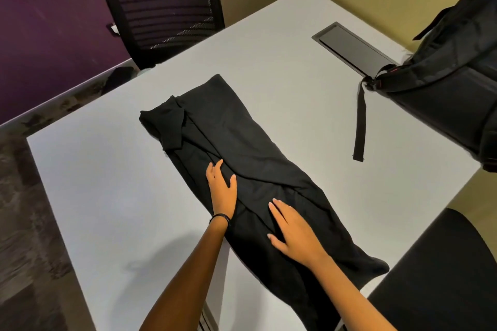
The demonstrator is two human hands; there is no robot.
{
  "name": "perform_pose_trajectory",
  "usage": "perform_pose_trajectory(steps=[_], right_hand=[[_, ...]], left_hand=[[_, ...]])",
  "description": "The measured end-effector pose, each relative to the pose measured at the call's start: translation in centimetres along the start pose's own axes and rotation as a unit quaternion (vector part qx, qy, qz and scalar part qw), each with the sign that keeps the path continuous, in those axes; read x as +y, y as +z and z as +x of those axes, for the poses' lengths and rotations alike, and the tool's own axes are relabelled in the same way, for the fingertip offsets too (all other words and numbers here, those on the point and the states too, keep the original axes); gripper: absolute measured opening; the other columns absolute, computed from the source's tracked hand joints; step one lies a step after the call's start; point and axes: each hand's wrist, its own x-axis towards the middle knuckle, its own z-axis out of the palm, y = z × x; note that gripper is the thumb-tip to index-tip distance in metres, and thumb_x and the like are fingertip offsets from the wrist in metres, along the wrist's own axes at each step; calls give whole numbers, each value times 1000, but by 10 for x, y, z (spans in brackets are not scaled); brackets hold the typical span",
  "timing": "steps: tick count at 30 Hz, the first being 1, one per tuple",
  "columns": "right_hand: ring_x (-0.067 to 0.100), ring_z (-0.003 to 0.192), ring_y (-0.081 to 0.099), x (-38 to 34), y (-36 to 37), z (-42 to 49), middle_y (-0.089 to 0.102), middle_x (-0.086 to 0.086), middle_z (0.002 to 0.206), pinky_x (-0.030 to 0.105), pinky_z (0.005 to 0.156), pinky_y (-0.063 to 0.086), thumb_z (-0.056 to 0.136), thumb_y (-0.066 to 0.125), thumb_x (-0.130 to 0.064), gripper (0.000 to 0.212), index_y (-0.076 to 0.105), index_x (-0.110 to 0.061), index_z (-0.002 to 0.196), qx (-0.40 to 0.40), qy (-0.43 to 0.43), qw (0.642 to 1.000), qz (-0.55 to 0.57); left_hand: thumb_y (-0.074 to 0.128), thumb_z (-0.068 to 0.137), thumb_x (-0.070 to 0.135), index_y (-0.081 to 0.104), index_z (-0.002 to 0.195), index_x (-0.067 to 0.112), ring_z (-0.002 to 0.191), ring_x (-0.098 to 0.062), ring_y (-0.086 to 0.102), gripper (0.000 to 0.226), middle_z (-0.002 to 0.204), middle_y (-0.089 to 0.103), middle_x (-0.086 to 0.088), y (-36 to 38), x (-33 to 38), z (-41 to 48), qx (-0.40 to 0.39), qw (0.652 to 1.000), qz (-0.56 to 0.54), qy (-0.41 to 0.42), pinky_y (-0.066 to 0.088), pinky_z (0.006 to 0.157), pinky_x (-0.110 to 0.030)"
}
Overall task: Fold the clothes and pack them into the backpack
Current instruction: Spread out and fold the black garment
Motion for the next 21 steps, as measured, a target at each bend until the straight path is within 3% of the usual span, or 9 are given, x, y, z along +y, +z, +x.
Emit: perform_pose_trajectory(steps=[3, 5, 6, 8, 10, 12, 15, 18, 21], right_hand=[[21, 120, 55, -13, 6, 5, 55, 12, 131, 29, 87, 53, 59, 83, -13, 81, 48, -4, 132, -35, 33, 999, -13], [17, 104, 65, -17, 2, 7, 65, 10, 119, 14, 63, 53, 36, 86, 4, 89, 61, -5, 120, -24, 51, 998, -21], [13, 96, 68, -18, 0, 7, 68, 8, 113, 10, 53, 48, 32, 85, 5, 85, 66, -7, 115, -2, 45, 999, -21], [9, 87, 70, -20, -9, 6, 71, 4, 105, 9, 46, 44, 47, 80, 1, 63, 69, -9, 108, 53, 19, 998, 6], [5, 83, 69, -21, -19, 4, 73, 0, 101, 8, 44, 42, 60, 66, -8, 45, 70, -10, 105, 78, -1, 997, 20], [3, 82, 69, -23, -26, 1, 73, -2, 101, 8, 42, 40, 64, 61, -13, 42, 70, -11, 104, 52, -8, 998, 19], [3, 76, 69, -20, -17, -8, 72, -1, 103, 11, 39, 40, 67, 54, -13, 44, 66, -15, 110, 2, -10, 1000, 5], [7, 72, 69, -19, -1, -17, 70, 1, 109, 12, 40, 44, 62, 65, -12, 55, 63, -18, 117, -42, -17, 999, 0], [8, 81, 67, -27, -1, -18, 68, -2, 108, 13, 47, 48, 78, 57, -31, 44, 60, -18, 120, -28, 11, 999, -12]], left_hand=[[62, 88, 9, 43, 134, 12, 115, -14, 45, 50, 139, 33, -6, 1, 6, -4, -12, 996, -79, -26, 38, 100, -24], [61, 87, 5, 47, 131, 15, 94, -3, 47, 47, 128, 38, -1, 1, 11, -7, -28, 995, -84, -36, 38, 88, -10], [60, 87, 2, 50, 128, 17, 90, -2, 48, 45, 125, 41, 1, 1, 12, -9, -35, 995, -84, -30, 38, 83, -5], [56, 87, -1, 52, 122, 25, 84, -4, 49, 43, 120, 47, 1, -1, 10, -14, -31, 994, -101, -24, 41, 79, -6], [53, 88, -1, 51, 117, 32, 74, -15, 49, 44, 112, 54, -8, -4, 7, -19, -17, 993, -111, -38, 48, 77, -18], [50, 88, -2, 51, 116, 31, 68, -15, 44, 44, 107, 54, -17, -6, 3, -25, -13, 993, -103, -51, 48, 74, -24], [47, 88, -5, 53, 119, 23, 69, -13, 43, 42, 114, 52, -16, -8, -2, -34, -29, 994, -94, -56, 48, 79, -27], [48, 87, -6, 54, 114, 28, 79, -21, 51, 44, 119, 53, -19, -13, -2, -37, -52, 990, -112, -72, 51, 89, -33], [52, 88, -4, 55, 117, 23, 97, -23, 56, 40, 119, 55, -17, -17, 3, -31, -73, 979, -161, -100, 49, 95, -30]])
